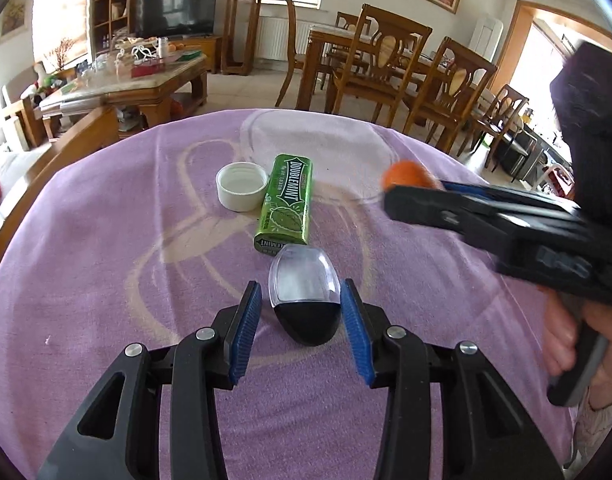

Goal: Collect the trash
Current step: 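Grasp the clear plastic lid with the left tool while the right tool grasps the orange, then carry the plastic lid and orange over the bin and open both tools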

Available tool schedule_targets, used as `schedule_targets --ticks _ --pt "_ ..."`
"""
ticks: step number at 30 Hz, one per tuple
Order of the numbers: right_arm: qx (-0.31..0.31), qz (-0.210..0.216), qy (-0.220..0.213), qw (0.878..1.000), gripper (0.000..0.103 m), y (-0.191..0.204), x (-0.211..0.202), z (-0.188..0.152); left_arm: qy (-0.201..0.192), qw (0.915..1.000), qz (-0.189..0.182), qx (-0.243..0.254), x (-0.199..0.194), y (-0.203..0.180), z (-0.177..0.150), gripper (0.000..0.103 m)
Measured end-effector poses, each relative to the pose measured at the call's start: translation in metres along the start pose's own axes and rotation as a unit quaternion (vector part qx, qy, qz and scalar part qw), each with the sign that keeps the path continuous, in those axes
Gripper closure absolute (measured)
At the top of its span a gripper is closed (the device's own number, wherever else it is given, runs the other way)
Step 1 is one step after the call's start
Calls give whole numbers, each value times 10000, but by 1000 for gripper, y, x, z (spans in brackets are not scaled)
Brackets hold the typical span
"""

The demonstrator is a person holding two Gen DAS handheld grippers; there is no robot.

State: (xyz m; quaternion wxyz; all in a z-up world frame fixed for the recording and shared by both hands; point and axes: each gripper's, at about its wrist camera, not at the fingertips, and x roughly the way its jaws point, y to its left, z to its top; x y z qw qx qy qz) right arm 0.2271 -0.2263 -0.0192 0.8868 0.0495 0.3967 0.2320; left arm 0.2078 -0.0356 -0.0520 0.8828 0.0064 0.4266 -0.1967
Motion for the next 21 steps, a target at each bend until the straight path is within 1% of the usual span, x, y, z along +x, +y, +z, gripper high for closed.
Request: schedule_targets --ticks 4,6,7,8,10,13,17,18,21 --pt "60 119 -154 9998 66 4 -26 -13 10 10000 24 89 1 -3 0 63" --pt "88 148 -201 9996 66 4 -40 -19 17 9999 -9 135 2 -6 1 67" --pt "102 155 -224 9996 66 4 -47 -23 22 9999 -56 147 2 -6 1 72" --pt "113 153 -257 9995 66 8 -54 -27 27 9999 -71 155 2 -7 1 85" --pt "149 157 -323 9992 66 7 -69 -35 -2 9999 -31 139 1 -6 1 86" --pt "257 146 -461 9985 66 3 -94 -49 -301 9995 -47 104 -9 -3 0 86" --pt "415 149 -633 9970 66 -6 -128 -64 -401 9990 19 216 -14 -8 1 86" --pt "445 132 -688 9966 66 -10 -138 -69 -448 9988 -39 204 -16 -10 1 86" --pt "556 60 -871 9946 66 -25 -167 -84 -713 9966 -370 196 -32 -21 -1 86"
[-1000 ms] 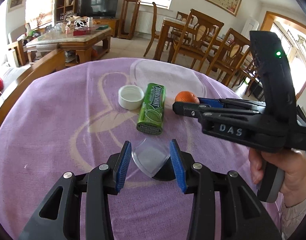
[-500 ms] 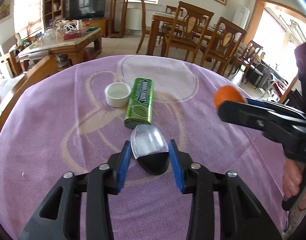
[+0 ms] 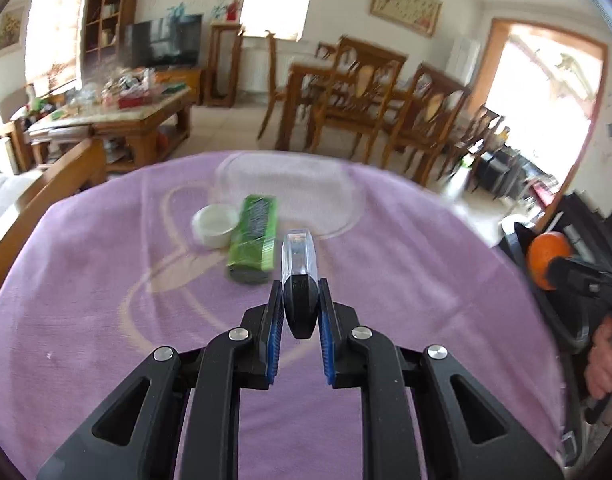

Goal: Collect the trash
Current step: 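Carry the plastic lid and orange over the bin and open both tools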

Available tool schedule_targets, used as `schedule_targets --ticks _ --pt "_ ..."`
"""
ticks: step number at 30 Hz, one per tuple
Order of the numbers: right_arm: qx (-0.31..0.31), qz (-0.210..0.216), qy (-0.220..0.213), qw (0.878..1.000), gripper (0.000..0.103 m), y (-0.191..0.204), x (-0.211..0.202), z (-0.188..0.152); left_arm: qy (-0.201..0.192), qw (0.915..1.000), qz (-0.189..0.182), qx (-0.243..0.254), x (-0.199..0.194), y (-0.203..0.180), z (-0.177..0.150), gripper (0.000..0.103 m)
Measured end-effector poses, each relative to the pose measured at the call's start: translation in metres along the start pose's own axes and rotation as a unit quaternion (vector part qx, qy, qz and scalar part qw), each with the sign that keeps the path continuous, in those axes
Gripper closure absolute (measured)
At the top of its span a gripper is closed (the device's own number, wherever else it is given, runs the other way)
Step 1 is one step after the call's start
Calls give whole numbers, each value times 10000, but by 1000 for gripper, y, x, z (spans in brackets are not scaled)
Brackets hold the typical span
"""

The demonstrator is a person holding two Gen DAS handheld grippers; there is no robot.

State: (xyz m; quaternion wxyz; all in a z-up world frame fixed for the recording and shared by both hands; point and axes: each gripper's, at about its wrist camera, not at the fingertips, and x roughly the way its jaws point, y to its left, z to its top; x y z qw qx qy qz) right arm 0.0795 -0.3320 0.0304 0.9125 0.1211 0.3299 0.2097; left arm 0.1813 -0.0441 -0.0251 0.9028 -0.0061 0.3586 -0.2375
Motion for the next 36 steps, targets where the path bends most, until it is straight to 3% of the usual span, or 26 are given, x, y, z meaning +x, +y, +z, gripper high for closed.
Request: schedule_targets --ticks 6,11,20,27,36 --pt "404 -275 -494 9976 66 -45 -72 -20 -424 9969 -596 279 -24 -63 3 86" --pt "721 -644 -980 9905 66 -85 -137 -38 -654 9855 -1393 711 -25 -143 9 86" --pt "1462 -1205 -1628 9683 66 -163 -219 -82 -295 9613 -2359 1392 23 -281 -6 86" --pt "1782 -1182 -1789 9603 66 -208 -244 -107 99 9550 -2484 1618 53 -326 -21 86" --pt "1837 -1102 -1780 9604 66 -228 -236 -106 241 9579 -2373 1599 62 -329 -30 86"
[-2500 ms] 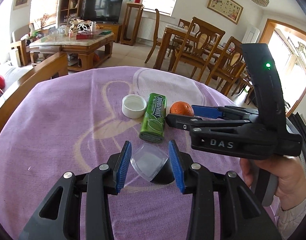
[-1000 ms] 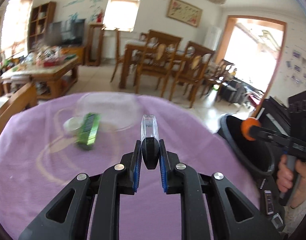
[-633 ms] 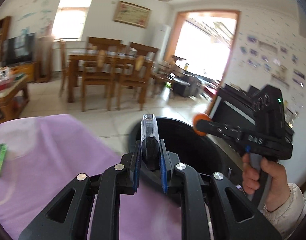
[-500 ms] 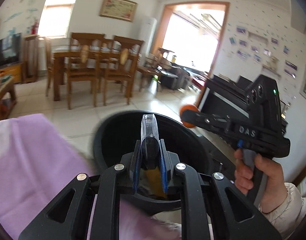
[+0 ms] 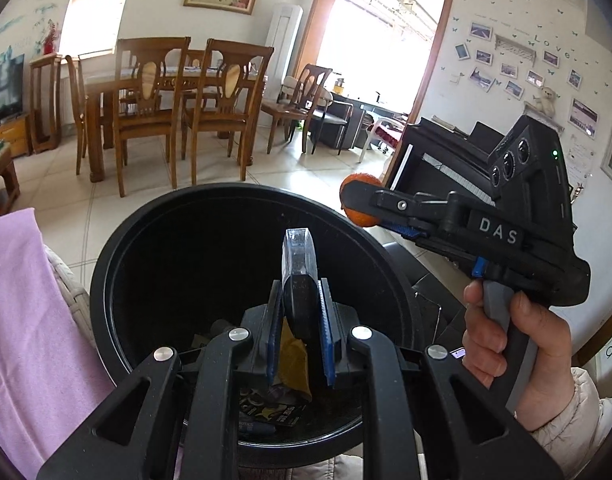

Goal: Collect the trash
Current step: 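Carry the plastic lid and orange over the bin and open both tools, then move both open tools back over the table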

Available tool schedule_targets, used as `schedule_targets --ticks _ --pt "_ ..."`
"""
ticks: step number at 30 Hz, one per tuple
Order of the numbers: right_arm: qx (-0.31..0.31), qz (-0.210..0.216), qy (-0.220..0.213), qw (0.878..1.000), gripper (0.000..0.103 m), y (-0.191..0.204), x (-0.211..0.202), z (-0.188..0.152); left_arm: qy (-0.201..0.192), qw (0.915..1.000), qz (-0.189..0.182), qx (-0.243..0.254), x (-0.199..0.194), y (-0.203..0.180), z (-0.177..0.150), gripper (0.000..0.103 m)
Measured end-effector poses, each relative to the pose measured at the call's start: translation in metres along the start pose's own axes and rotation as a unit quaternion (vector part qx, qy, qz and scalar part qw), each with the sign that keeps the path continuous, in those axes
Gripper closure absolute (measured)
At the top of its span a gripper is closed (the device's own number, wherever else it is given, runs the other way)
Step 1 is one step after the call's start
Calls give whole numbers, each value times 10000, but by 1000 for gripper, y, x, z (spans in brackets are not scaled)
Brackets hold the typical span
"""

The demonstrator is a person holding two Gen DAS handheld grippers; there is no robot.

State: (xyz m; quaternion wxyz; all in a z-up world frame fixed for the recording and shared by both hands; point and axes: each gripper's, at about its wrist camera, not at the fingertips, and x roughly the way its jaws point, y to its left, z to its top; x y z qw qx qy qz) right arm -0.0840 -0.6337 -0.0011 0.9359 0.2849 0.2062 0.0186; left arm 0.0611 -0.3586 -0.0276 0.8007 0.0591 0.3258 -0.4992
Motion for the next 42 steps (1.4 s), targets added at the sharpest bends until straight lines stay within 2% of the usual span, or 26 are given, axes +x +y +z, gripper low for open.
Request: schedule_targets --ticks 4,12,14,16,18,19,20,22,23,24,26,29,31,38,42 --pt "-36 -8 72 10000 66 13 13 -2 51 10000 23 -49 2 3 -1 86" --pt "15 -18 330 9995 65 12 33 -3 163 9998 6 -95 6 2 1 86" --pt "39 -13 337 9994 59 11 35 0 194 9997 48 -101 6 4 2 85" --pt "27 -4 293 9996 43 13 34 2 197 9997 95 -90 6 3 2 84" --pt "38 -36 238 9997 35 15 32 3 199 9996 214 -57 8 0 3 81" --pt "14 -56 223 9997 35 16 31 3 224 9993 311 -33 9 -1 4 71" --pt "-32 -73 219 9997 35 18 31 4 234 9988 428 -8 9 -3 4 51" --pt "-64 -61 240 9997 35 20 32 4 125 9979 636 67 6 -7 4 30" --pt "-75 -69 255 9996 35 21 33 4 44 9976 681 120 3 -8 4 22" --pt "-93 -92 258 9996 34 22 34 3 -16 9972 732 175 1 -10 4 19" --pt "-100 -119 232 9996 29 23 33 1 -97 9956 904 243 -1 -13 4 9" --pt "-88 -116 232 9996 18 26 33 -1 -152 9945 1006 247 -3 -12 5 6" --pt "-30 -121 193 9997 5 25 33 -1 -171 9938 1070 238 -4 -13 6 6" --pt "249 -410 420 9980 5 21 39 1 -211 9933 1114 236 -9 -12 6 5" --pt "206 -618 466 9968 5 27 42 -1 -265 9934 1100 211 -16 -8 5 5"
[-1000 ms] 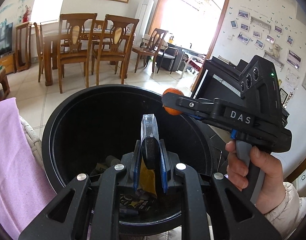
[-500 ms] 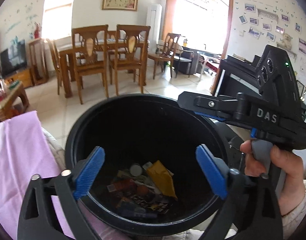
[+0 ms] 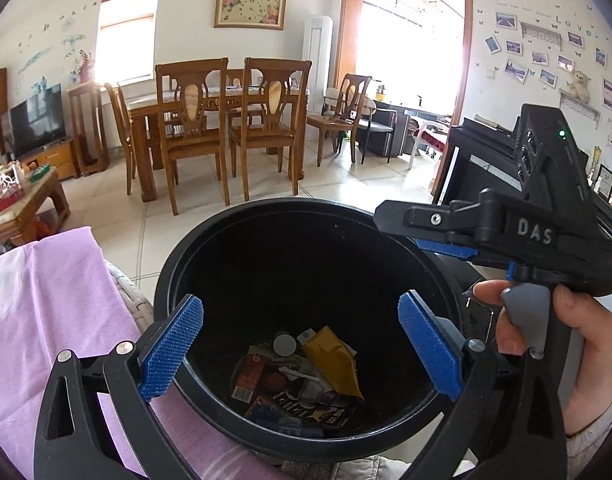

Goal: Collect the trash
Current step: 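Move both open tools back over the table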

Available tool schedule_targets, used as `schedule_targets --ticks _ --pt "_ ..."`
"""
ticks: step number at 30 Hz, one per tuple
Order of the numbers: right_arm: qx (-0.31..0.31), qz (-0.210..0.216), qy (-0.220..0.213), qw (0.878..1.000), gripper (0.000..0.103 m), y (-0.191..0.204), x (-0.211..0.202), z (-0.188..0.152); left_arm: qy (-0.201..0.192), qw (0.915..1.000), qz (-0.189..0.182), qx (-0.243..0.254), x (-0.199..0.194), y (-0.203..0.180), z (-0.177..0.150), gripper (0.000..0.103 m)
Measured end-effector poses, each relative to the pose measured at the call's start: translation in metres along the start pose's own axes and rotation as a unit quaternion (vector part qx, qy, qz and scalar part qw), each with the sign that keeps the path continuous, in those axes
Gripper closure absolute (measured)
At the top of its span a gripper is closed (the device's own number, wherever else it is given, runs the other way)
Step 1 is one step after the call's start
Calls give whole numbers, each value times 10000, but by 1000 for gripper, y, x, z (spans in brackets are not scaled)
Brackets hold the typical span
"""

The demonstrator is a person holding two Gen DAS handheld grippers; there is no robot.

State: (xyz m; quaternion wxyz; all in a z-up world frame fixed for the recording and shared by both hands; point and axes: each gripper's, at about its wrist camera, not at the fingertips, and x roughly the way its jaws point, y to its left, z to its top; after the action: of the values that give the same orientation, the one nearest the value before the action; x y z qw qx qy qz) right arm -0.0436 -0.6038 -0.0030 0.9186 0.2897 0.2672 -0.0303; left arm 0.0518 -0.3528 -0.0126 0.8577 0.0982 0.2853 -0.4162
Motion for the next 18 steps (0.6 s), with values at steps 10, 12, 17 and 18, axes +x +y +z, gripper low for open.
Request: schedule_targets --ticks 10,12,17,18 --pt "-152 -191 48 9997 5 27 13 -4 -156 9995 153 -235 -28 41 -1 5" --pt "-264 -182 69 9995 5 39 20 -6 -199 9988 247 -381 -36 56 -2 5" --pt "-505 -55 243 9984 5 78 45 -11 -308 9948 548 -806 -61 108 -8 5" --pt "-577 -52 276 9979 5 87 50 -13 -324 9940 616 -844 -65 116 -8 5"
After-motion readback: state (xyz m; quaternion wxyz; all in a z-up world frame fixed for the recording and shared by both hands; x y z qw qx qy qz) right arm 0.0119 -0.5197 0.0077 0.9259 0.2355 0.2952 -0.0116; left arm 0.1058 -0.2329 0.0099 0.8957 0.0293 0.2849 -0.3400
